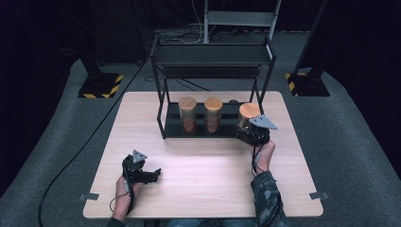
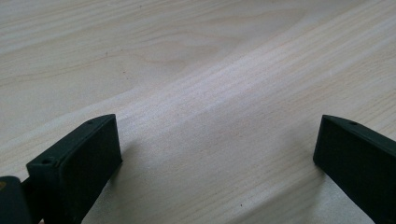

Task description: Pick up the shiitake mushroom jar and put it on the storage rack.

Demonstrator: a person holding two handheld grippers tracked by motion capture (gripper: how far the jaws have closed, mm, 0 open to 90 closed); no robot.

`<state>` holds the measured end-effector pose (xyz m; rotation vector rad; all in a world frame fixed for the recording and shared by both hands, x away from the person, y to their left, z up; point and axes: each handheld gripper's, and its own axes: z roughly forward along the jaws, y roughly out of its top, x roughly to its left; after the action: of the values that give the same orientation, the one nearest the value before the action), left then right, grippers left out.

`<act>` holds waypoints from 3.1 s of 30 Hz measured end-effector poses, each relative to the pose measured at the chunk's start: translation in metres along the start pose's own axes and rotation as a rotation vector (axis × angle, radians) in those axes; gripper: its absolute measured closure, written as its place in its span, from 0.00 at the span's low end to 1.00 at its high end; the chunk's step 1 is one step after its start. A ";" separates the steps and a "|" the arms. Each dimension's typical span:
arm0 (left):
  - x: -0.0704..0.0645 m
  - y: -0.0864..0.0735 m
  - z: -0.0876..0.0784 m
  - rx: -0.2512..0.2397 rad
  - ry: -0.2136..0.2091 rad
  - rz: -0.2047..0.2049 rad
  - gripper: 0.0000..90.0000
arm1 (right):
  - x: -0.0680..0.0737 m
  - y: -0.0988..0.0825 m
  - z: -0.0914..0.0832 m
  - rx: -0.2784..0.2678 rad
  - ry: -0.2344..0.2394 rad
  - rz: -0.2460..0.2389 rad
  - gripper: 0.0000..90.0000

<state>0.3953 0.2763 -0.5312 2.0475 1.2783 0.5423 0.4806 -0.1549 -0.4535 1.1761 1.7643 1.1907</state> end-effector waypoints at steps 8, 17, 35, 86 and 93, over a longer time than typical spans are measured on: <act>0.000 0.000 0.000 0.000 0.000 0.000 0.00 | -0.003 -0.001 0.008 0.012 0.000 0.008 0.27; 0.000 0.000 0.000 0.000 0.000 0.000 0.00 | -0.005 -0.003 0.019 0.031 0.000 0.025 0.27; 0.000 0.000 0.000 0.000 0.000 0.000 0.00 | -0.002 -0.001 0.038 0.047 -0.005 0.017 0.27; 0.000 0.000 0.000 0.000 0.000 0.001 0.00 | -0.005 -0.008 0.084 0.085 -0.011 0.060 0.27; 0.000 0.000 0.000 0.000 0.000 0.000 0.00 | -0.002 -0.012 0.084 0.066 -0.014 0.058 0.28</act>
<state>0.3952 0.2763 -0.5312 2.0473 1.2778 0.5424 0.5520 -0.1329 -0.4931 1.2794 1.7816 1.1628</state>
